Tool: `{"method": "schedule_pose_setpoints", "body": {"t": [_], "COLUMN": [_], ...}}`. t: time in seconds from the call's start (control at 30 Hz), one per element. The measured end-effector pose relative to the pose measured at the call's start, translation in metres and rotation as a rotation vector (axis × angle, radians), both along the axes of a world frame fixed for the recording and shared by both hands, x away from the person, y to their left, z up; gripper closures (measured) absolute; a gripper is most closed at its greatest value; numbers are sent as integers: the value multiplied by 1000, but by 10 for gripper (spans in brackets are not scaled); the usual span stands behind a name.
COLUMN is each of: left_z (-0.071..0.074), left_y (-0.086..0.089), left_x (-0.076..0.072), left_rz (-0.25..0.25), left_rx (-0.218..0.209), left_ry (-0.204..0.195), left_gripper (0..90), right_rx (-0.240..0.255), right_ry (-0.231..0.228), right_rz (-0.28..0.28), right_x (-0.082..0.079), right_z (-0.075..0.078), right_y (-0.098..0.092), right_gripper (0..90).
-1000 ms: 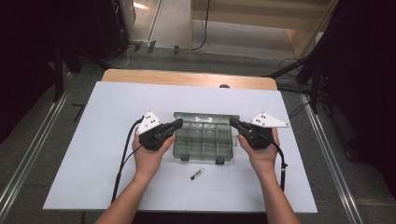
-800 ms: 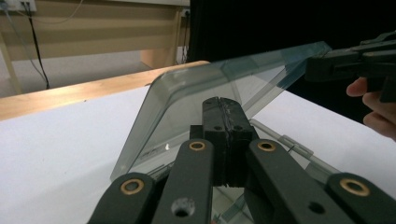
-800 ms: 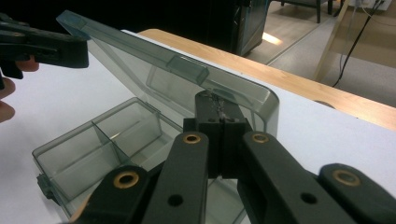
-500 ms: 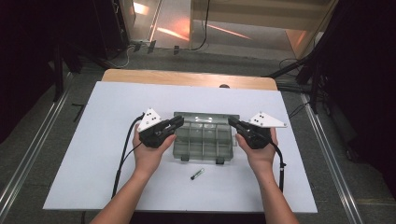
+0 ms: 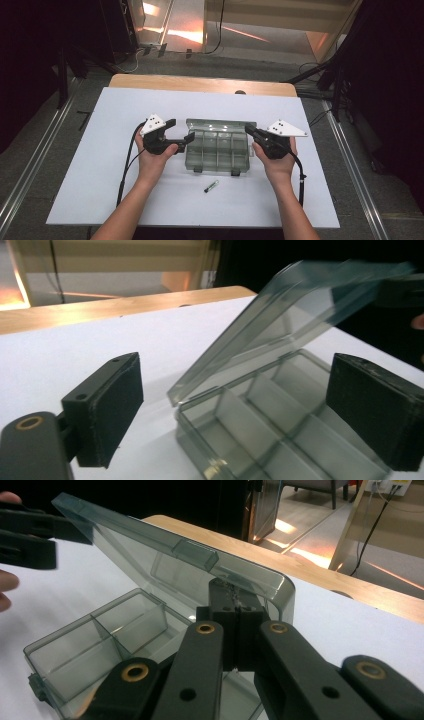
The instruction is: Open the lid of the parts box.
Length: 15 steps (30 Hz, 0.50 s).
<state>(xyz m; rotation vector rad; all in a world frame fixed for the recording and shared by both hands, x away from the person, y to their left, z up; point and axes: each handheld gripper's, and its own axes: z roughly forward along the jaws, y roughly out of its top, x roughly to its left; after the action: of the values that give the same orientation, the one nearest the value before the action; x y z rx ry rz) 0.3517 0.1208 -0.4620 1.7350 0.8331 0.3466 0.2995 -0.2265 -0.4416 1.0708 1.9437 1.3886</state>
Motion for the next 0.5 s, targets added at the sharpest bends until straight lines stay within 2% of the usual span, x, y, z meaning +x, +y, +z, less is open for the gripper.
{"method": "schedule_pose_setpoints", "body": {"t": [0.1,0.17,0.23,0.3,0.33,0.4,0.43,0.5], "left_z": [-1,0,2,3,3,2,2,2], "left_y": [-5,-10,-14,-14,-15,-15,-16,-15], "left_x": [8,10,11,11,12,13,13,13], "left_rz": [-22,-36,-30,-27,-27,-11,-8,-19], "left_rx": [22,45,60,55,57,71,75,75], "left_ry": [0,-20,-33,-33,-30,-31,-30,-41], "left_gripper": [42,42,61,198,231,360,385,507], "right_rx": [5,8,8,9,8,8,8,11], "right_ry": [-6,-7,-10,-12,-15,-16,-15,-15], "right_rz": [-11,-19,-24,-32,-32,-34,-35,-37], "right_x": [0,0,0,-1,-1,-1,-1,-1], "right_z": [0,0,0,0,0,0,-1,-1], "right_y": [-1,-1,-1,-2,-2,-2,-2,-2], "right_gripper": [900,900,900,900,900,900,900,900]}}
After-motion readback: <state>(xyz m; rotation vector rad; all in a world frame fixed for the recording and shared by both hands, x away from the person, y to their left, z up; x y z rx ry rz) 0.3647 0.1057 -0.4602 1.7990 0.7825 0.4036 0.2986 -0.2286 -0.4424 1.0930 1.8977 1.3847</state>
